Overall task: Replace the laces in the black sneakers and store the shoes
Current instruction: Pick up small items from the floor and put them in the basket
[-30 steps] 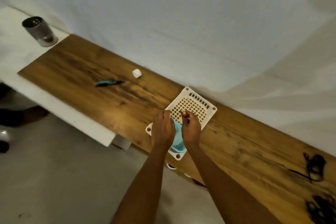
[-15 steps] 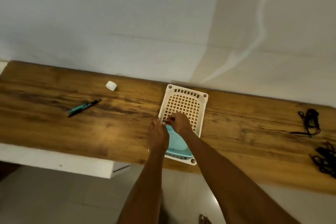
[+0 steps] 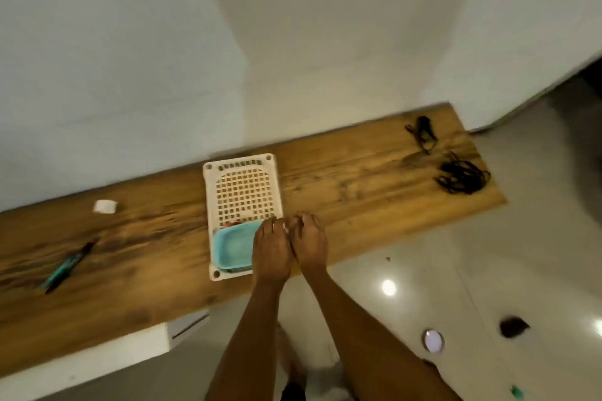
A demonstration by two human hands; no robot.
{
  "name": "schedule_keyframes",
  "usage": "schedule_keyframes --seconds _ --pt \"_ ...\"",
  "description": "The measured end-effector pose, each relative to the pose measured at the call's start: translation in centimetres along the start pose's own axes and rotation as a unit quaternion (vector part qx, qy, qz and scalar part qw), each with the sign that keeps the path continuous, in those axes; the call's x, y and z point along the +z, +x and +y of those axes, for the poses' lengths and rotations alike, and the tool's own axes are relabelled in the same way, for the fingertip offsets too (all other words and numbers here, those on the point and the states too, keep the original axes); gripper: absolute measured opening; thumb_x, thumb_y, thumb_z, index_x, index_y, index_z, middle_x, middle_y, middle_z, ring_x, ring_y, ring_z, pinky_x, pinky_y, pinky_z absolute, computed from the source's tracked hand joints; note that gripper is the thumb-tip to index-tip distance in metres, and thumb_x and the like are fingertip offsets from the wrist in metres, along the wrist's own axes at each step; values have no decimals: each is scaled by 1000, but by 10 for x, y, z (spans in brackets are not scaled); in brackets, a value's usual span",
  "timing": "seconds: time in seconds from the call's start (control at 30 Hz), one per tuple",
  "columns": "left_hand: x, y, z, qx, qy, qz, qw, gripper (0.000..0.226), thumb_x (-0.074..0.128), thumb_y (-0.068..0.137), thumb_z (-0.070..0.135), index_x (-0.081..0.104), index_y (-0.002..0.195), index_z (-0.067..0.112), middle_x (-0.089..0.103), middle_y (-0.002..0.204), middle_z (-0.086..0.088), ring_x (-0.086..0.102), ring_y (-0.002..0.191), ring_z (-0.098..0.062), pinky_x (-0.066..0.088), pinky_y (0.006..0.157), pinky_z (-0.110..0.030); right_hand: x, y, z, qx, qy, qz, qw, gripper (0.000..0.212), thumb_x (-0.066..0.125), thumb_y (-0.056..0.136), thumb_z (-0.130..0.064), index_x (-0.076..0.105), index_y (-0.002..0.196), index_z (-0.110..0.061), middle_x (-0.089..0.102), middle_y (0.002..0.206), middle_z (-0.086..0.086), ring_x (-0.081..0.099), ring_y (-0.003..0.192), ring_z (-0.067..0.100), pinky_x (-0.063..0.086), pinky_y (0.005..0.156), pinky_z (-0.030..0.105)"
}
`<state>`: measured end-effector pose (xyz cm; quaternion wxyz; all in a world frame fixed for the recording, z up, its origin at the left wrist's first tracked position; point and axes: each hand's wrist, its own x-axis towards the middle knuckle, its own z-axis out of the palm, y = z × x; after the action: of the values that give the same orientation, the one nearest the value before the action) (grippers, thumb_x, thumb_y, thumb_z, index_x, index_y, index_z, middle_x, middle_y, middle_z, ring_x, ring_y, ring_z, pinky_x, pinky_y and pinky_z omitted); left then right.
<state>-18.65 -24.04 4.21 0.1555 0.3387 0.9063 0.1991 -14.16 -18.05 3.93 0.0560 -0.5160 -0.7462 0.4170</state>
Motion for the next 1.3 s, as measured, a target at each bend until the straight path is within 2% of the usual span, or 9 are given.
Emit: schedule_keyframes --seconds 0.07,0.23,0.4,0.53,0.7,0.83,0.97,1.1,1.3 --pt "21 -13 34 48 6 -14 999 17 50 90 9 61 102 5 64 102 -18 62 94 -35 50 84 -42 -29 -11 39 50 8 35 998 26 49 95 -21 59 117 -10 58 119 11 54 111 28 43 88 36" --pt "101 -64 118 139 48 -141 979 34 37 99 20 46 131 14 49 134 -7 45 126 -21 32 106 -30 -85 -37 153 179 34 144 973 27 42 97 -14 59 118 -14 59 116 6 55 108 22 45 83 33" --pt "202 -136 177 192 39 -260 946 39 40 99 20 39 138 20 43 140 1 40 129 -11 33 108 -22 -121 -82 282 301 70 193 931 28 42 95 -7 57 118 -16 57 114 3 56 101 18 46 80 28" --pt "297 -181 206 230 63 -343 908 45 56 89 13 47 133 16 52 132 -3 50 121 -17 42 98 -24 -121 -100 400 395 82 223 887 29 43 93 -4 56 118 -13 57 109 4 53 89 13 39 72 22" --pt "452 -206 198 305 106 -401 858 49 76 72 13 60 119 10 64 116 -8 63 104 -22 51 86 -28 -91 -83 548 462 132 254 839 31 41 93 -3 52 122 -6 54 116 10 54 105 27 41 82 28" --pt "551 -205 185 338 151 -419 829 53 90 41 11 69 90 13 69 85 -3 68 72 -16 51 57 -18 -61 -58 663 517 125 256 807 31 41 93 -3 53 122 -3 54 121 16 54 107 30 44 85 35" --pt "623 -201 160 401 163 -449 782 40 50 90 7 46 130 7 49 131 -11 47 120 -26 37 96 -29 -35 -43 744 571 132 237 775 31 47 96 -10 48 125 1 48 129 20 52 114 37 44 90 38" --pt "654 -194 146 426 156 -452 768 51 55 90 16 36 137 10 42 137 -7 42 124 -22 31 101 -25 -13 -35 778 590 150 211 765 33 58 92 -23 54 115 1 54 121 18 56 107 35 45 85 38" --pt "650 -199 170 471 174 -416 758 82 75 75 18 32 142 3 38 146 -14 40 133 -29 33 109 -33 -27 -43 767 561 165 257 769 17 51 93 -18 62 94 -5 66 94 11 60 84 28 43 67 30"
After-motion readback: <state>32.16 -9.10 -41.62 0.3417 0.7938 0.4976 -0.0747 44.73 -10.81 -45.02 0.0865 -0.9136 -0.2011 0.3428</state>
